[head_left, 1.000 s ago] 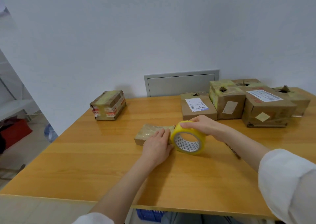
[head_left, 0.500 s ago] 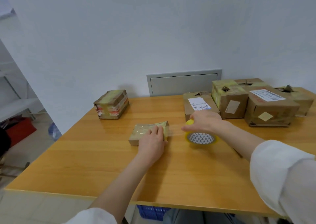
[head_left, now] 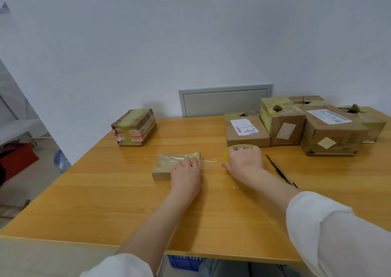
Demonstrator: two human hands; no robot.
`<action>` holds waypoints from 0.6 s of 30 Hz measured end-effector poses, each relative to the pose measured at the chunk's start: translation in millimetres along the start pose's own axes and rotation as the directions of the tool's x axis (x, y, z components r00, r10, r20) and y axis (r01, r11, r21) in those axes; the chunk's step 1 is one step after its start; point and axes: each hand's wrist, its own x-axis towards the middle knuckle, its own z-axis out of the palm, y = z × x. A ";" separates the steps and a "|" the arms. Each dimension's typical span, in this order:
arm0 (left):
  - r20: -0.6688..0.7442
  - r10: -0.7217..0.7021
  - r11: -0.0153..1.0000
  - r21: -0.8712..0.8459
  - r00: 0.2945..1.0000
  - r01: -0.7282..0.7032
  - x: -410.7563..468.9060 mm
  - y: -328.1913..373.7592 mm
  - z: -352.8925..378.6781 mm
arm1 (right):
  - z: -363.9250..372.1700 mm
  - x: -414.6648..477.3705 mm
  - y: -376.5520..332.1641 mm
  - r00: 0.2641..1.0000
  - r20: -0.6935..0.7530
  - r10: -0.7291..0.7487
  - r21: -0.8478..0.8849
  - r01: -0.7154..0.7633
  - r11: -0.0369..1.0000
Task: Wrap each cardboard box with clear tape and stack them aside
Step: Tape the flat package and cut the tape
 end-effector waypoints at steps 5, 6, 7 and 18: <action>0.112 -0.012 1.000 -0.002 0.994 0.012 -0.6 2.5 -4.2 | 13.1 -5.1 3.7 0.991 0.136 0.004 0.115 -0.020 0.993; 0.131 -0.015 1.000 -0.012 0.991 0.016 0.4 3.3 -7.0 | 12.8 -7.1 5.3 0.988 0.155 -0.009 0.146 -0.014 0.989; 0.150 -0.018 1.000 -0.021 0.988 0.021 1.2 4.1 -10.2 | 11.2 -10.0 7.2 0.990 0.138 -0.019 0.187 -0.007 0.982; -0.027 0.046 0.971 -0.235 0.999 -0.051 -3.1 34.9 -38.8 | 7.6 -50.9 79.8 0.851 0.336 0.403 0.306 -0.503 0.808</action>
